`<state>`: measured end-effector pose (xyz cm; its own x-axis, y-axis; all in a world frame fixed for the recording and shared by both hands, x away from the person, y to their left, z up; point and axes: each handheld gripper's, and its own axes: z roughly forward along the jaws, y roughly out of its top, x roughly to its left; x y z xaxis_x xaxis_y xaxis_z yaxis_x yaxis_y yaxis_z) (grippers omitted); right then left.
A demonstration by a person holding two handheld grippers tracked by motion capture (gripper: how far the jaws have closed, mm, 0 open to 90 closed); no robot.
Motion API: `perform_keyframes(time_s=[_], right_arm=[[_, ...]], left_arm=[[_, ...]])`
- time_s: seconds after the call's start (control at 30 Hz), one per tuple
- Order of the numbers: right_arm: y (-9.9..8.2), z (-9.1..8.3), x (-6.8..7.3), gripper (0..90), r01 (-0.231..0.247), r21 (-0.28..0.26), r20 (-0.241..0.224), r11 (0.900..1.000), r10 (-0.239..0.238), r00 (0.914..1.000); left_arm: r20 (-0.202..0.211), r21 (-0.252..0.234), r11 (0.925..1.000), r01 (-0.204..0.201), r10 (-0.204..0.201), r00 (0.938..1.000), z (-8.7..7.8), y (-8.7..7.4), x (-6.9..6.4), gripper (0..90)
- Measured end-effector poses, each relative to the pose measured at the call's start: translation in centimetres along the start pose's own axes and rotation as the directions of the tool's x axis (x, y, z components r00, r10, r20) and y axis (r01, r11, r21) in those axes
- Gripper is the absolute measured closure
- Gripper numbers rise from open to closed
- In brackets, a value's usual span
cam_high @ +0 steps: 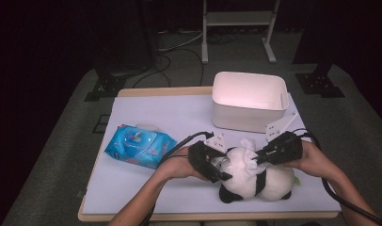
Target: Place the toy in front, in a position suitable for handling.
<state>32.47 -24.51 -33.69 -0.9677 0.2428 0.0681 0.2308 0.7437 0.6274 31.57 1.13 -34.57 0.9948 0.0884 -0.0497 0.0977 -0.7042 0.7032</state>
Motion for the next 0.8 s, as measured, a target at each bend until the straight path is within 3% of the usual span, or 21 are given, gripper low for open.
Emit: perform_keyframes(time_s=[0.1,0.17,0.27,0.4,0.57,0.8], right_arm=[[-0.1,0.1,0.8,79.3,0.015,-0.007,0.002,0.9999,-0.015,0.9999],[-0.2,0.1,1.3,79.5,0.022,-0.007,0.006,0.9997,-0.022,0.9997],[-0.4,-0.1,1.8,79.4,0.03,-0.01,-0.003,0.9995,-0.03,0.9995],[-0.5,-0.9,1.9,79.5,0.032,-0.012,-0.002,0.9994,-0.032,0.9995],[0.8,-0.9,1.7,79.4,0.053,-0.001,0.009,0.9986,-0.053,0.9986],[3.6,0.1,0.5,79.4,0.076,-0.004,-0.012,0.9971,-0.076,0.9971]], left_arm=[[-0.006,0.011,0.9999,-0.005,0.005,1.0,0.1,0.6,-0.1,27.8],[-0.002,0.023,0.9993,-0.029,0.029,0.9996,0.3,0.8,-0.4,27.8],[0.018,0.011,0.9983,-0.057,0.057,0.9982,0.6,0.8,-1.0,33.5],[0.004,0.013,0.9966,-0.081,0.081,0.9967,0.8,1.1,-1.7,36.6],[-0.001,0.013,0.9954,-0.095,0.095,0.9955,0.9,1.1,-2.0,36.6],[0.001,0.014,0.9917,-0.128,0.128,0.9918,0.8,1.2,-2.3,36.6]])
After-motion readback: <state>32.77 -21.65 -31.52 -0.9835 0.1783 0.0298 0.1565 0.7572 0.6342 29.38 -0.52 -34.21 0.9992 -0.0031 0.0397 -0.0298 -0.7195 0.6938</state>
